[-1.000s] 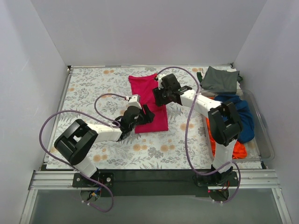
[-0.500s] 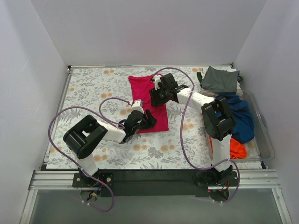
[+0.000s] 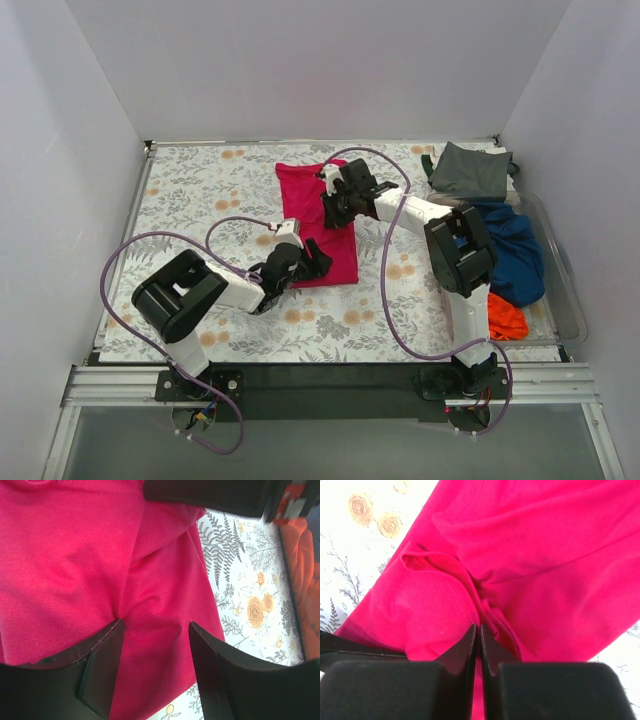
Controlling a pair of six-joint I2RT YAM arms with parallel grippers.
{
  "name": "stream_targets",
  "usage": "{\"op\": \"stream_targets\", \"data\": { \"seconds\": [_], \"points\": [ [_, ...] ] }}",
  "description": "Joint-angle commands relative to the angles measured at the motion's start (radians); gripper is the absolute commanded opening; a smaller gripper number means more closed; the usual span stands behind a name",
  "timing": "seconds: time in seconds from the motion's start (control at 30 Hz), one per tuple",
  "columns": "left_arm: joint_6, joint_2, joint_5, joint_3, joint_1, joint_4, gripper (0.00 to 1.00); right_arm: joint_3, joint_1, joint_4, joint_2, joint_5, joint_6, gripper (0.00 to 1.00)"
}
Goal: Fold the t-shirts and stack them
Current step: Fold the tshirt
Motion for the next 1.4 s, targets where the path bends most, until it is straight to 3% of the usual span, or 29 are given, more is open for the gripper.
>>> {"op": "stream_targets", "data": {
  "seconds": [0.0,0.23,0.33,0.5,0.63,0.9,1.03,1.23,1.37],
  "points": [
    [-0.002,-0.015,-0.018,-0.057,-0.007,-0.111,0.51,0.072,0.000,0.028,-0.001,-0.019,-0.018,0.01],
    [-0.022,-0.003,-0.009,-0.092,-0.015,-0.102,0.51,0.214,0.000,-0.005,0.057,-0.061,-0.055,0.02],
    [-0.022,0.005,-0.004,-0.089,-0.018,-0.105,0.51,0.283,0.000,-0.037,0.112,-0.047,-0.078,0.19],
    [-0.008,-0.007,-0.015,-0.060,-0.029,-0.128,0.51,0.287,0.000,-0.051,0.100,0.000,-0.072,0.27],
    [0.027,-0.068,-0.027,-0.010,-0.030,-0.173,0.52,0.193,0.002,-0.010,-0.024,0.031,-0.051,0.31],
    [0.044,-0.156,-0.053,0.032,-0.044,-0.272,0.53,-0.189,0.008,0.078,-0.405,0.092,0.035,0.46],
    [0.076,-0.309,-0.098,0.032,-0.055,-0.326,0.56,-0.376,0.008,0.098,-0.562,0.138,0.095,0.52],
    [0.087,-0.490,-0.210,0.030,-0.059,-0.475,0.61,-0.583,0.008,0.113,-0.698,0.157,0.178,0.58],
    [0.033,-0.506,-0.239,-0.005,-0.059,-0.564,0.64,-0.651,0.009,0.124,-0.733,0.142,0.209,0.59]
  ]
}}
